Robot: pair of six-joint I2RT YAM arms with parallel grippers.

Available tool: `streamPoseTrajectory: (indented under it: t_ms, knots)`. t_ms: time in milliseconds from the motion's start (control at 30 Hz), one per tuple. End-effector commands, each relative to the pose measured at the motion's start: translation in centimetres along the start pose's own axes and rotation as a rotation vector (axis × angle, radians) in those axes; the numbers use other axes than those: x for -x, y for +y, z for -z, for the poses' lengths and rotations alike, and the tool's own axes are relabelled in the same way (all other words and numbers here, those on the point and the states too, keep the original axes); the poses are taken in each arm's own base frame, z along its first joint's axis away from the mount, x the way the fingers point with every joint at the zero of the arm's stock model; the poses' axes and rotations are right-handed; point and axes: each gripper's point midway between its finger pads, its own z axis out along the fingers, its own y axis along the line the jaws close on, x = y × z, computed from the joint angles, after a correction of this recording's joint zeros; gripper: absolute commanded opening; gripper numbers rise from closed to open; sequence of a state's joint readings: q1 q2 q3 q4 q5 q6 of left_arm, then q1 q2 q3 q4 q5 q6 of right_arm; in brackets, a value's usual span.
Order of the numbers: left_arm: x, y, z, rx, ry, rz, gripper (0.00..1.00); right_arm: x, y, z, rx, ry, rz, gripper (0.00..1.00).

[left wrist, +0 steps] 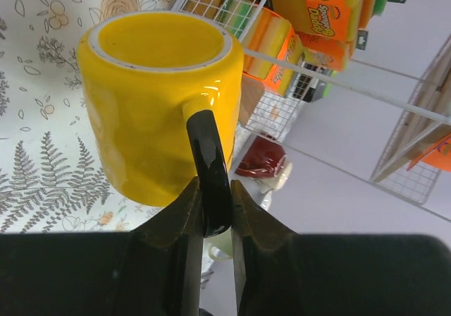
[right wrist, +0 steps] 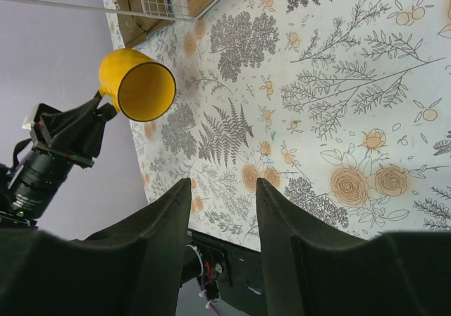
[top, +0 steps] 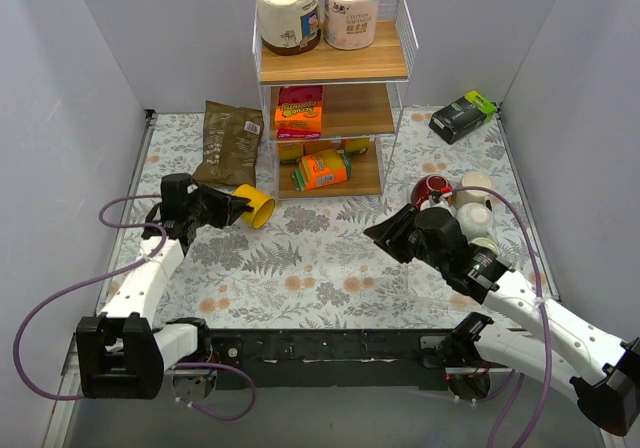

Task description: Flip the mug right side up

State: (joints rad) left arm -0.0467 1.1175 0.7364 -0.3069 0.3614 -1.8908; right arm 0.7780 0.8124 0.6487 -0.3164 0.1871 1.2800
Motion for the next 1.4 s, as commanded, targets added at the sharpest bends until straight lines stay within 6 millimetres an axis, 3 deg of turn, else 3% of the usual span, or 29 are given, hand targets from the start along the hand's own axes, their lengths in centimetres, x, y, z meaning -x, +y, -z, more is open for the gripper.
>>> streamPoseTrajectory:
  t_ms: [0, 133, 167, 233, 267, 300, 367, 433, 500, 600, 633, 700, 767, 967, 1167, 1367]
  knots:
    - [-1.7, -5.4, 3.6, -0.252, 0.141, 0.311, 0.00, 1.5, 1.2, 0.1, 0.011, -0.057, 0.083, 0.51]
    - [-1.9, -5.7, 5.2, -0.294, 0.160, 0.485, 0.00, 0.8, 1.5, -1.4, 0.045, -0.023, 0.231, 0.62]
    - [-1.9, -6.3, 6.2, -0.322, 0.153, 0.516, 0.00, 0.9, 3.4, -1.7, 0.133, -0.034, 0.274, 0.66]
    - [-1.9, -6.1, 6.6, -0.317, 0.148, 0.554, 0.00, -0.6, 3.3, -2.9, 0.180, 0.030, 0.398, 0.74]
    - [-2.0, -6.2, 7.1, -0.324, 0.152, 0.577, 0.00, -0.5, 5.5, -3.2, 0.282, 0.009, 0.438, 0.75]
    - [-2.3, -6.3, 7.7, -0.328, 0.158, 0.581, 0.00, -1.8, 5.5, -3.9, 0.317, 0.060, 0.521, 0.76]
    - [-2.5, -6.5, 8.2, -0.330, 0.165, 0.589, 0.00, -2.3, 7.4, -4.4, 0.409, 0.047, 0.610, 0.77]
    - [-2.9, -6.9, 8.9, -0.340, 0.176, 0.580, 0.00, -3.2, 10.6, -4.5, 0.541, -0.006, 0.769, 0.79]
    - [-3.2, -7.1, 9.2, -0.339, 0.192, 0.576, 0.00, -4.2, 12.4, -5.1, 0.608, -0.051, 0.906, 0.80]
    - [-3.7, -8.1, 9.9, -0.355, 0.207, 0.555, 0.00, -4.9, 13.8, -6.3, 0.662, -0.105, 0.991, 0.82]
    - [-3.9, -8.3, 10.1, -0.356, 0.212, 0.548, 0.00, -4.2, 15.5, -5.9, 0.730, -0.190, 1.015, 0.82]
    - [-4.0, -8.8, 10.5, -0.359, 0.211, 0.539, 0.00, -4.3, 15.4, -6.9, 0.752, -0.241, 1.052, 0.83]
    - [-4.2, -9.3, 10.8, -0.367, 0.217, 0.525, 0.00, -4.0, 17.2, -6.6, 0.824, -0.313, 1.059, 0.83]
    - [-4.9, -9.8, 11.1, -0.364, 0.232, 0.511, 0.00, -5.8, 18.6, -8.4, 0.903, -0.320, 1.170, 0.82]
    - [-5.5, -10.0, 11.3, -0.361, 0.252, 0.503, 0.00, -4.5, 19.5, -9.3, 0.869, -0.417, 1.144, 0.82]
    - [-6.2, -10.1, 11.7, -0.364, 0.274, 0.499, 0.00, -4.5, 20.1, -10.7, 0.860, -0.425, 1.161, 0.79]
